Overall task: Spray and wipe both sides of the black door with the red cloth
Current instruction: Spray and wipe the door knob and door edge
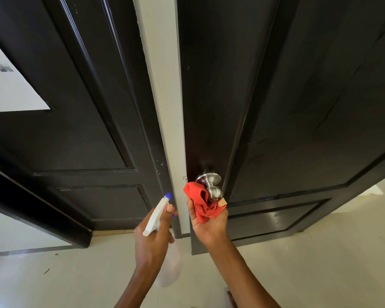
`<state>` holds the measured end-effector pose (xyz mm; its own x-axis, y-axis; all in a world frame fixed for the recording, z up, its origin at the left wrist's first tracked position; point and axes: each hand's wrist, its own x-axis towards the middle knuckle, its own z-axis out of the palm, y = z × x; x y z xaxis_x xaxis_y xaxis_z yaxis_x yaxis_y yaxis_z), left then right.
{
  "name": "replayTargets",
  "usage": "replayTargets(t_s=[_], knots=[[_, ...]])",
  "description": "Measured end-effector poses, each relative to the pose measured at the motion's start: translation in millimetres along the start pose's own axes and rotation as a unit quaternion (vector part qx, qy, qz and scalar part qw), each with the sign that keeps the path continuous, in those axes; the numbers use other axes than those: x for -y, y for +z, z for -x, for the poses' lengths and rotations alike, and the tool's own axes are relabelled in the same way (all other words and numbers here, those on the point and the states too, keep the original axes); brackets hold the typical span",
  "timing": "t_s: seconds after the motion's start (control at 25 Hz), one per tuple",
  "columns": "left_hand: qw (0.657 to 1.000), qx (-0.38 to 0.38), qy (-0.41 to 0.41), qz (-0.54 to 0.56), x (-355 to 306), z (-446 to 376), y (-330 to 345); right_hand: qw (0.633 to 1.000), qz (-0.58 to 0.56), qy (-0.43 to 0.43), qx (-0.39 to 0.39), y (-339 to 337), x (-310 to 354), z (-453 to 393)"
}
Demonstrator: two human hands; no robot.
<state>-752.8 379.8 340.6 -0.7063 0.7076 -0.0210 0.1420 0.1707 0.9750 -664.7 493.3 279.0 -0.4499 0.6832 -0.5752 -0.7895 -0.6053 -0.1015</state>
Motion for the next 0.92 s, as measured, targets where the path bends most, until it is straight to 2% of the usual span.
replayTargets(t_s=[0.08, 0.16, 0.2, 0.24, 0.28, 0.32, 0.36, 0.44, 0.48, 0.52, 0.56, 0.64, 0.72, 0.76, 0.8, 0.84, 0.92], knots=[[1.0, 0.006, -0.001, -0.005, -1.3, 1.9, -0.3, 0.998, 0.017, -0.051, -0.015, -1.7, 2.3, -0.4], [1.0, 0.008, -0.002, -0.007, -0.6, 4.7, -0.3, 0.984, 0.089, -0.15, -0.024, -5.0, 6.4, 2.3], [1.0, 0.008, -0.004, -0.006, 0.1, 6.0, -0.3, 0.961, 0.165, -0.22, -0.02, -6.6, 9.0, 5.4], [1.0, 0.008, -0.006, -0.004, 0.9, 6.7, -0.6, 0.917, 0.261, -0.303, -0.014, -7.9, 12.8, 8.8], [1.0, 0.009, -0.009, -0.003, 1.7, 6.4, -1.0, 0.851, 0.362, -0.38, 0.003, -9.9, 17.7, 12.2], [1.0, 0.011, -0.01, -0.001, 1.8, 5.5, -1.1, 0.757, 0.47, -0.452, 0.029, -13.2, 25.5, 12.0], [1.0, 0.012, -0.009, 0.002, 1.1, 4.2, -0.7, 0.637, 0.577, -0.509, 0.057, -18.6, 34.0, 9.0], [1.0, 0.011, -0.004, 0.009, -1.0, 1.2, 1.0, 0.352, 0.74, -0.564, 0.099, -26.3, 49.0, 0.5], [1.0, 0.009, -0.002, 0.013, -1.6, -0.3, 1.8, 0.256, 0.781, -0.558, 0.11, -29.9, 51.8, -3.4], [1.0, 0.006, -0.002, 0.017, -1.8, -2.3, 2.5, 0.205, 0.805, -0.544, 0.119, -30.5, 51.2, -4.0], [1.0, 0.004, -0.003, 0.018, -1.5, -3.9, 3.1, 0.188, 0.815, -0.533, 0.126, -30.6, 49.4, -3.6], [1.0, 0.004, -0.001, 0.013, -0.3, -5.5, 4.6, 0.182, 0.812, -0.534, 0.15, -30.1, 49.8, -0.4], [1.0, 0.007, 0.003, 0.011, -0.2, -5.2, 5.4, 0.148, 0.794, -0.561, 0.18, -39.4, 61.6, -1.3], [1.0, 0.01, 0.005, 0.013, -1.3, -4.4, 5.7, 0.15, 0.784, -0.574, 0.184, -46.0, 69.6, -1.6], [1.0, 0.012, 0.007, 0.015, -2.0, -3.9, 6.0, 0.182, 0.774, -0.58, 0.177, -51.4, 75.5, -1.9], [1.0, 0.013, 0.008, 0.017, -2.6, -3.2, 7.0, 0.23, 0.763, -0.582, 0.162, -55.9, 78.7, -1.4], [1.0, 0.013, 0.003, 0.021, -2.6, -1.7, 9.0, 0.346, 0.731, -0.576, 0.115, -61.2, 75.2, 1.1]])
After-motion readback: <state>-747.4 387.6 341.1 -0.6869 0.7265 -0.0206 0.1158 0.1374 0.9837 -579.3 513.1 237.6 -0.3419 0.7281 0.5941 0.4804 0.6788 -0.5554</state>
